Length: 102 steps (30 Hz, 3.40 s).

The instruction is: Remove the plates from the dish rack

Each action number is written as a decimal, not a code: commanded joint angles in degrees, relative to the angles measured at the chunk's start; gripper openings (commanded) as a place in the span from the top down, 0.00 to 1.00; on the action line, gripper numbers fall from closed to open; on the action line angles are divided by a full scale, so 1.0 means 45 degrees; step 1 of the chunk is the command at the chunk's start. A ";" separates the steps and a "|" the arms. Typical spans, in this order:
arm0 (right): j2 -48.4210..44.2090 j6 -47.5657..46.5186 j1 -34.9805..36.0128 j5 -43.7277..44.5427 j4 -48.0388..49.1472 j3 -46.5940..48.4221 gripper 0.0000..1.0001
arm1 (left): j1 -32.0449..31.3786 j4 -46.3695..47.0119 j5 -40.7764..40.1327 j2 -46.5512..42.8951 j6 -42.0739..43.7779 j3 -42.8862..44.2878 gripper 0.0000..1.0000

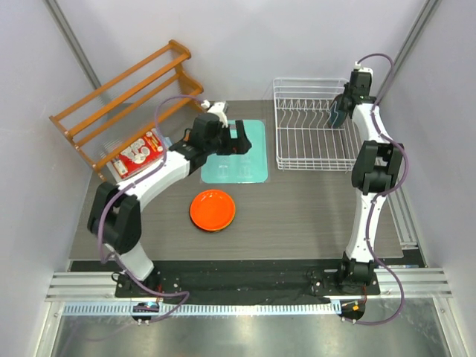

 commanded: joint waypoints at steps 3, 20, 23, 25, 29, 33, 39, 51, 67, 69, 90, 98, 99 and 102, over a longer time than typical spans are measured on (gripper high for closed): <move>0.0331 -0.0402 -0.0034 0.0416 0.0040 0.0820 0.69 | -0.0020 0.1204 0.1308 0.2357 0.0277 0.2965 0.01; -0.0428 -0.0617 0.0161 0.0942 0.0273 0.0158 0.99 | -0.0020 0.1029 0.2756 0.8042 -0.0465 0.9394 0.01; -0.1443 -0.0968 0.0435 0.1623 0.0976 -0.0760 0.99 | -0.0020 0.1166 0.2912 0.8434 -0.0681 0.9668 0.01; -0.1894 -0.1319 0.0571 0.1705 0.1075 -0.0879 0.99 | -0.0020 0.1322 0.2932 0.8512 -0.0837 0.9668 0.00; -0.2187 -0.1691 0.0747 0.2406 0.0978 -0.0742 0.99 | -0.0020 0.1400 0.2990 0.8532 -0.0896 0.9610 0.00; -0.2500 -0.1847 0.0884 0.2643 0.1055 -0.0937 0.99 | -0.0020 0.1459 0.3107 0.8512 -0.0916 0.9610 0.01; -0.2987 -0.1945 0.1021 0.2975 0.1075 -0.1346 0.99 | -0.0020 0.1440 0.3068 0.8317 -0.0818 0.9532 0.00; -0.5194 -0.1399 0.1099 0.2507 0.1153 -0.2791 0.99 | -0.0020 0.1811 0.3206 0.7985 -0.1072 0.9122 0.00; -0.9509 0.4219 0.1177 -0.6123 0.3802 -0.8531 0.99 | -0.0020 0.3684 0.4200 0.7244 -0.1989 0.7618 0.01; -0.9804 0.4868 0.1177 -0.6884 0.4431 -0.9486 0.99 | -0.0020 0.4035 0.4299 0.7107 -0.2126 0.7249 0.00; -0.9670 1.2014 0.1197 -1.1204 1.3529 -1.4257 0.99 | 0.0000 0.7317 0.4865 0.5817 -0.3883 0.4922 0.16; -0.8633 1.3466 0.1275 -1.2006 1.5666 -1.4669 0.99 | 0.0039 0.8998 0.5314 0.6168 -0.5076 0.4668 0.50; -0.8614 1.3426 0.1275 -1.2064 1.5607 -1.4649 0.99 | 0.0039 0.8998 0.5353 0.6169 -0.5115 0.4629 0.56; -0.8633 1.3271 0.1275 -1.1948 1.5413 -1.4609 0.99 | 0.0078 0.8823 0.5296 0.6091 -0.5057 0.4358 0.80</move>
